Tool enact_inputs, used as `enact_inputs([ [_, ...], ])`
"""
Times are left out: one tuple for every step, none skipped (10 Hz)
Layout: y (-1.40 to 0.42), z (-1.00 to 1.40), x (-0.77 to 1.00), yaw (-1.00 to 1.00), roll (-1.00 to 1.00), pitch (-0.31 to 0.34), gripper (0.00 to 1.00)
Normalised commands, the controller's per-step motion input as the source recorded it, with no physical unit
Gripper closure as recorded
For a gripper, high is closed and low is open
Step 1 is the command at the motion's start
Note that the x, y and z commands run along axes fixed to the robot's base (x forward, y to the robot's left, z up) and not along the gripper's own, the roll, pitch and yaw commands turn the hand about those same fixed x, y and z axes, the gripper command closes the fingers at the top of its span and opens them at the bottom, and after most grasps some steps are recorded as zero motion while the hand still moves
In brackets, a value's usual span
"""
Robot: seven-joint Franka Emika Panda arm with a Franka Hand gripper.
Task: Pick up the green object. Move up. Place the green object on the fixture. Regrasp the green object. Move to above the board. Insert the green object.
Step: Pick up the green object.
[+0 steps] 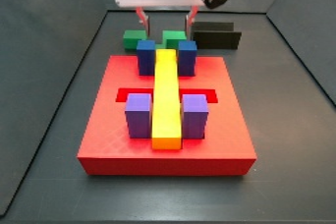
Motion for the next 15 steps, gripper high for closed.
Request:
enact_inputs([
  [0.0, -0.01, -0.36, -0.18, 0.0, -0.067, 0.0],
  [0.0, 0.0, -0.4, -0.22, -0.01, -0.116, 0.0],
  [0.0, 0.0, -0.37, -0.23, -0.01, -0.123, 0.0],
  [-0.06, -0.08, -0.09, -0.01, 0.01, -0.043, 0.0],
  [0.0, -0.31, 0.03, 0.01, 0.07, -0.037, 0.0],
  [0.0, -0.33, 0.22, 0.13, 0.05, -0.031, 0.0],
  [0.01, -0.33, 0.23, 0.15, 0.03, -0.034, 0.0],
  [0.0, -0.3, 0.1, 0.09, 0.01, -0.043, 0.0],
  [0.0, -0.26, 0.04, 0.06, 0.0, -0.056, 0.0],
  [0.0, -0.26, 0.0, 0.03, 0.0, -0.066, 0.0],
  [0.01, -0.24, -0.05, 0.0, 0.0, -0.059, 0.0],
  [0.05, -0.13, -0.18, -0.01, 0.0, -0.056, 0.0],
  [0.0, 0.06, 0.0, 0.0, -0.05, -0.016, 0.0],
  [0.02, 0.35, 0.04, 0.0, -0.17, -0.006, 0.0],
  [0.0, 0.21, 0.0, 0.0, -0.14, -0.026, 0.0],
])
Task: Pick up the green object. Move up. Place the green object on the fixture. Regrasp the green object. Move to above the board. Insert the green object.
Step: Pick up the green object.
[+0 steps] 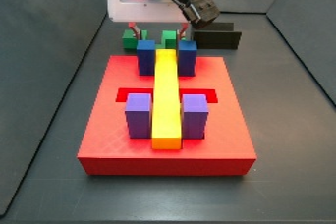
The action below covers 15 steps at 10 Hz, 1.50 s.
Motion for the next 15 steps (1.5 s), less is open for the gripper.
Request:
enact_inputs([
  [0.0, 0.17, 0.0, 0.0, -0.14, -0.027, 0.0],
  [0.0, 0.0, 0.0, 0.0, -0.02, -0.024, 0.0],
  [0.0, -0.13, -0.11, -0.02, 0.0, -0.039, 0.0],
  [0.02, -0.13, -0.22, -0.07, 0.0, -0.04, 0.0],
  [0.0, 0.0, -0.11, -0.04, 0.0, -0.03, 0.0],
  [0.0, -0.01, -0.07, -0.03, 0.0, -0.026, 0.0],
  [0.0, -0.05, -0.07, -0.03, 0.0, -0.027, 0.0],
  [0.0, -0.09, -0.07, -0.02, 0.0, -0.031, 0.0],
  [0.05, -0.19, -0.07, 0.0, 0.0, -0.051, 0.0],
  [0.11, -0.1, 0.0, 0.0, 0.0, -0.04, 0.0],
  [0.15, -0.02, 0.0, 0.0, 0.0, -0.014, 0.0],
  [0.13, 0.0, 0.0, 0.0, 0.0, -0.009, 0.0],
  [0.08, -0.11, -0.05, 0.0, 0.0, -0.034, 0.0],
  [0.0, -0.31, -0.15, -0.01, 0.0, -0.073, 0.0],
  [0.0, -0.43, -0.18, -0.02, 0.03, -0.076, 0.0],
])
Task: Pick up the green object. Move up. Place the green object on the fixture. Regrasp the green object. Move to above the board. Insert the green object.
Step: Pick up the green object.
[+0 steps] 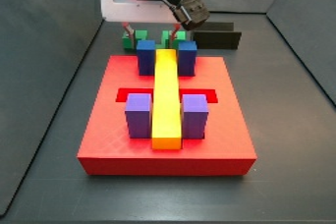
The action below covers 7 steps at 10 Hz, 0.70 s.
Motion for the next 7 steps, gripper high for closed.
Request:
enact_inputs([
  [-0.01, -0.39, -0.17, -0.01, 0.02, -0.071, 0.0],
  [-0.02, -0.24, -0.1, 0.0, 0.0, -0.039, 0.0],
  [0.0, -0.03, -0.02, 0.0, 0.0, 0.0, 0.0],
  [0.0, 0.0, -0.01, 0.0, 0.0, -0.011, 0.0],
  [0.0, -0.03, -0.03, 0.0, -0.02, 0.0, 0.0],
  [0.0, -0.18, -0.1, 0.03, -0.12, 0.003, 0.0],
  [0.0, -0.18, -0.05, 0.0, -0.09, 0.036, 0.0],
])
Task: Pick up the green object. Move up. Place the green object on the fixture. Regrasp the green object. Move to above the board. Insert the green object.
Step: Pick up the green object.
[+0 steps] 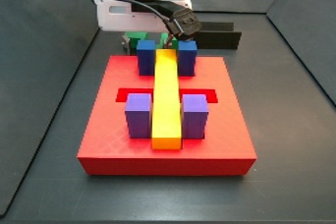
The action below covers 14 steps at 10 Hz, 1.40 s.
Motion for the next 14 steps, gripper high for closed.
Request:
enact_inputs([
  [0.0, -0.16, -0.03, 0.0, -0.08, 0.034, 0.0],
  [0.0, -0.12, -0.01, 0.0, -0.06, 0.029, 0.0],
  [0.08, 0.0, 0.0, 0.0, -0.06, 0.059, 0.0],
  [0.17, 0.03, 0.03, -0.06, -0.06, 0.131, 0.0],
  [0.23, 0.13, 0.08, -0.17, -0.05, 0.204, 0.0],
  [0.23, 0.08, 0.13, -0.22, -0.03, 0.263, 0.0],
  [0.09, 0.0, 0.07, -0.14, -0.02, 0.193, 0.0],
  [0.0, 0.0, 0.02, 0.0, -0.02, 0.109, 0.0],
  [0.0, -0.05, 0.0, 0.0, 0.0, 0.047, 0.0],
  [0.0, 0.0, 0.01, 0.0, -0.01, 0.096, 0.0],
  [0.0, 0.0, 0.0, -0.05, -0.05, 0.124, 0.0],
  [0.0, 0.0, 0.0, -0.01, -0.02, 0.073, 0.0],
  [0.0, 0.0, 0.0, -0.02, 0.0, 0.074, 0.0],
  [-0.03, 0.0, 0.0, -0.05, 0.0, 0.123, 0.0],
])
